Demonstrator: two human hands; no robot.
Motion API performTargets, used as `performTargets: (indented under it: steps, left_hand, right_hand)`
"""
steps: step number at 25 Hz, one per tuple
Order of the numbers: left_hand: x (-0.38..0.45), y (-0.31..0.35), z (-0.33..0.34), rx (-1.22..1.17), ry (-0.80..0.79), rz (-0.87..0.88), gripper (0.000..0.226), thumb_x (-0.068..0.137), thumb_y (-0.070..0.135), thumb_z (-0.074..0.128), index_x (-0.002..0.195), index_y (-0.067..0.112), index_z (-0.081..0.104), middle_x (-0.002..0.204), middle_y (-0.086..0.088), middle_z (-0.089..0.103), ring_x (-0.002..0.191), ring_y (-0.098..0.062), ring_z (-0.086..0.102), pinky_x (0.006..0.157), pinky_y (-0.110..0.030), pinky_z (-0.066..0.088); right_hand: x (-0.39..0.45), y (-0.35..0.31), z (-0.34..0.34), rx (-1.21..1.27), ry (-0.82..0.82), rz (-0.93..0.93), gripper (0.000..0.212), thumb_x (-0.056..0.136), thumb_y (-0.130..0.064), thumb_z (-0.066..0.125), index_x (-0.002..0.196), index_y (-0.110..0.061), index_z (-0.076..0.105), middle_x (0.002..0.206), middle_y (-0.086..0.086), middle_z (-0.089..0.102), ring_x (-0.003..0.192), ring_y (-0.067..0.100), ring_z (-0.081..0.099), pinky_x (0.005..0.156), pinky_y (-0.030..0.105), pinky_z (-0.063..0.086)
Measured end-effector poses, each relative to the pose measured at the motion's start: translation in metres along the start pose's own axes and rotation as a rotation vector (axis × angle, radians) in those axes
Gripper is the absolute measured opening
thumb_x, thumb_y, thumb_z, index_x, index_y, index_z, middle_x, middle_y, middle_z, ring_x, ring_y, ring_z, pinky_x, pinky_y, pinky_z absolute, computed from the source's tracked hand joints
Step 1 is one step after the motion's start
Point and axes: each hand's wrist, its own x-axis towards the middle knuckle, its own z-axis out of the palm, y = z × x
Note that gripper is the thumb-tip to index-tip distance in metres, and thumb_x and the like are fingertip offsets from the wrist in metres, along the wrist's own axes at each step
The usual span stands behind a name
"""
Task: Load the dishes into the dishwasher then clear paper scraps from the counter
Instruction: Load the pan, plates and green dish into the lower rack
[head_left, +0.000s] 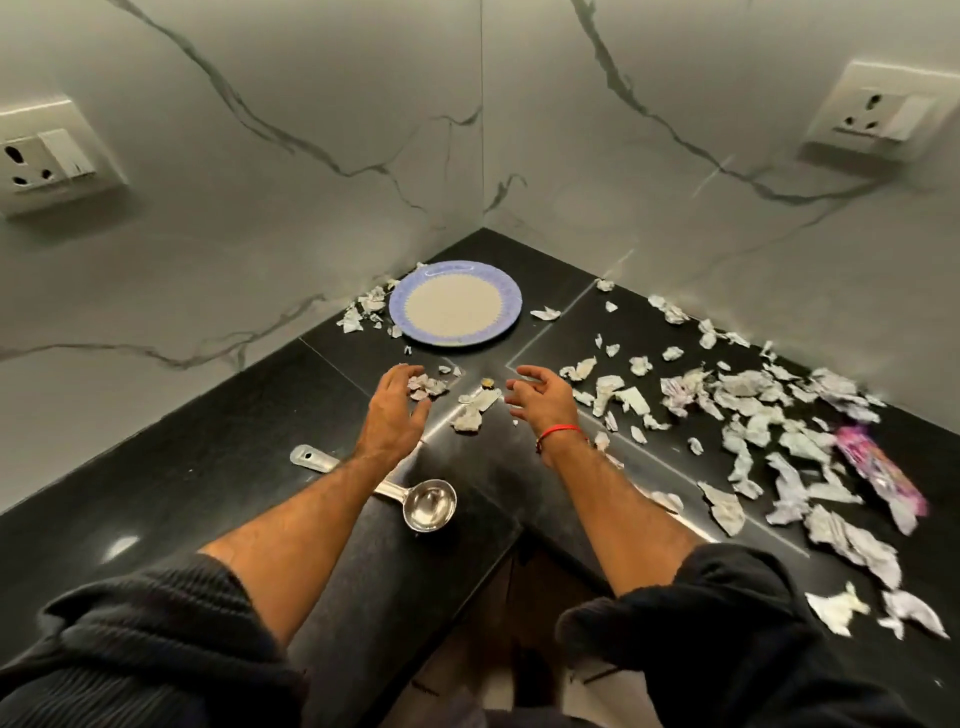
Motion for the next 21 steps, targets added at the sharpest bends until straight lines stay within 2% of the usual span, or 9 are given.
performTargets:
  steps: [4,7,10,15,16,18,19,20,21]
  left_hand:
    - [0.035,0.021,0.012,0.034,-0.028,-0.099,0.051,0.090,0.007,0.066,0.139,0.012,0.051,0.140,-0.007,0.052,0.127,-0.023,0.053,0.110,-0.039,0.044]
    - [0.055,0.030,0.018,0.058,-0.044,-0.098,0.053,0.090,0.006,0.065,0.140,0.015,0.049,0.144,-0.005,0.049,0.129,-0.022,0.051,0.111,-0.039,0.043]
    - [0.067,0.026,0.020,0.089,-0.032,-0.129,0.056,0.090,0.008,0.065,0.143,0.018,0.046,0.148,-0.003,0.045,0.131,-0.021,0.049,0.112,-0.040,0.043]
    - [0.079,0.008,0.004,0.159,0.005,-0.148,0.056,0.091,0.011,0.066,0.143,0.022,0.047,0.150,-0.002,0.041,0.131,-0.019,0.049,0.111,-0.043,0.045]
    - [0.080,0.007,0.000,0.168,0.018,-0.165,0.056,0.092,0.011,0.065,0.144,0.022,0.046,0.152,-0.003,0.039,0.132,-0.020,0.049,0.111,-0.041,0.045]
    - [0.077,0.004,-0.008,0.182,0.043,-0.189,0.055,0.093,0.010,0.065,0.144,0.021,0.046,0.154,-0.004,0.037,0.129,-0.020,0.050,0.108,-0.034,0.047]
    - [0.074,0.003,-0.011,0.185,0.048,-0.199,0.054,0.094,0.010,0.065,0.144,0.021,0.047,0.154,-0.003,0.036,0.126,-0.019,0.052,0.105,-0.031,0.048]
    - [0.070,0.001,-0.014,0.187,0.043,-0.211,0.054,0.094,0.011,0.065,0.144,0.023,0.047,0.154,-0.002,0.036,0.122,-0.017,0.054,0.102,-0.029,0.049]
    - [0.067,-0.002,-0.016,0.191,0.031,-0.228,0.054,0.094,0.012,0.065,0.143,0.025,0.047,0.154,-0.001,0.035,0.118,-0.015,0.055,0.099,-0.028,0.050]
  right_hand:
    - [0.050,-0.013,0.005,0.171,-0.073,0.187,0.036,0.092,-0.001,0.061,0.127,-0.002,0.054,0.116,0.022,0.065,0.104,0.035,0.067,0.089,0.043,0.057]
    - [0.080,-0.019,0.011,0.244,-0.097,0.266,0.044,0.092,0.002,0.058,0.135,0.001,0.048,0.122,0.023,0.062,0.108,0.034,0.065,0.093,0.043,0.054]
    - [0.105,-0.017,0.021,0.334,-0.126,0.387,0.039,0.095,0.004,0.050,0.135,0.002,0.046,0.129,0.023,0.058,0.117,0.035,0.059,0.098,0.043,0.051]
    - [0.147,-0.015,0.048,0.352,-0.195,0.562,0.044,0.098,-0.006,0.047,0.140,0.005,0.042,0.154,0.024,0.026,0.143,0.036,0.027,0.110,0.043,0.037]
    - [0.153,-0.013,0.053,0.348,-0.205,0.576,0.046,0.098,-0.010,0.049,0.142,0.001,0.041,0.155,0.020,0.028,0.143,0.033,0.029,0.111,0.042,0.036]
    - [0.167,-0.009,0.062,0.357,-0.203,0.597,0.040,0.096,-0.019,0.054,0.135,-0.008,0.051,0.141,0.009,0.052,0.129,0.029,0.053,0.103,0.039,0.048]
    - [0.173,-0.008,0.067,0.368,-0.187,0.590,0.028,0.095,-0.022,0.057,0.121,-0.012,0.059,0.119,0.002,0.066,0.102,0.026,0.067,0.085,0.035,0.057]
    - [0.180,-0.005,0.070,0.373,-0.156,0.578,0.014,0.093,-0.024,0.060,0.104,-0.016,0.060,0.089,-0.004,0.066,0.069,0.019,0.065,0.066,0.028,0.058]
    - [0.187,-0.003,0.073,0.381,-0.112,0.577,0.011,0.092,-0.025,0.063,0.097,-0.016,0.059,0.075,-0.005,0.058,0.057,0.011,0.054,0.064,0.027,0.058]
